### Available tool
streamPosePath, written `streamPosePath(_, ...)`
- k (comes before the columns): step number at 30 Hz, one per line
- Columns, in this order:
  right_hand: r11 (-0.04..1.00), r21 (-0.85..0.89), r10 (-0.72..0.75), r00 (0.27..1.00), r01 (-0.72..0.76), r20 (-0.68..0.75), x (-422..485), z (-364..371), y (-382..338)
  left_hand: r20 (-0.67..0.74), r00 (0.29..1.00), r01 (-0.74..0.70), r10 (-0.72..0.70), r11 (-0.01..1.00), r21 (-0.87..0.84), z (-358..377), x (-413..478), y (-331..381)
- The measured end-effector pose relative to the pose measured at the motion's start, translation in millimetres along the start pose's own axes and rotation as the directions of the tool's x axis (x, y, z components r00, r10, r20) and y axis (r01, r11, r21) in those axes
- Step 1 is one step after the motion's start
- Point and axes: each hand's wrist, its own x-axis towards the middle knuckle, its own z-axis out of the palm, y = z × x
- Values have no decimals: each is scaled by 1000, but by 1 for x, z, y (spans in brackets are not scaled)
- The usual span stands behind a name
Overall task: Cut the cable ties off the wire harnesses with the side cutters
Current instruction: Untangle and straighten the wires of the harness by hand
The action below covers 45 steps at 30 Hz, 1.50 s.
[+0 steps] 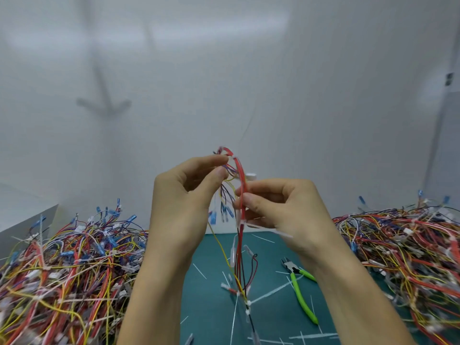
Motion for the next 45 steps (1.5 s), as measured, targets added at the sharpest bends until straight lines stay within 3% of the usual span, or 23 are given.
streamPosePath(3, 994, 106, 12, 998, -5, -66, 1, -2, 0, -19, 999, -26, 27, 998, 65, -2, 0, 0)
streamPosePath(8, 990, 139, 3, 994, 12, -107, 2, -10, -2, -1, 1000, 5, -5, 955, 295, -13, 2, -4)
streamPosePath(11, 990, 137, -17, 992, 35, -127, 2, -12, -2, 186, 978, 23, -96, 932, 361, -19, 1, -4)
streamPosePath(13, 990, 135, -29, 990, 48, -137, 2, -11, -1, 345, 923, 18, -167, 918, 397, -19, 0, -4)
streamPosePath(16, 989, 139, -38, 988, 59, -147, 2, -11, -1, 436, 871, 32, -226, 913, 407, -13, -2, -5)
streamPosePath(26, 984, 175, 3, 984, 29, -179, 3, -13, 0, 409, 877, 90, -254, 920, 381, -3, -2, -10)
streamPosePath(38, 973, 229, 9, 998, 7, -69, 3, -15, -2, 281, 952, 52, -118, 971, 232, 6, -1, -10)
streamPosePath(45, 976, 218, 26, 992, 2, -126, 5, -17, 1, 353, 929, 43, -108, 982, 185, 4, -2, -9)
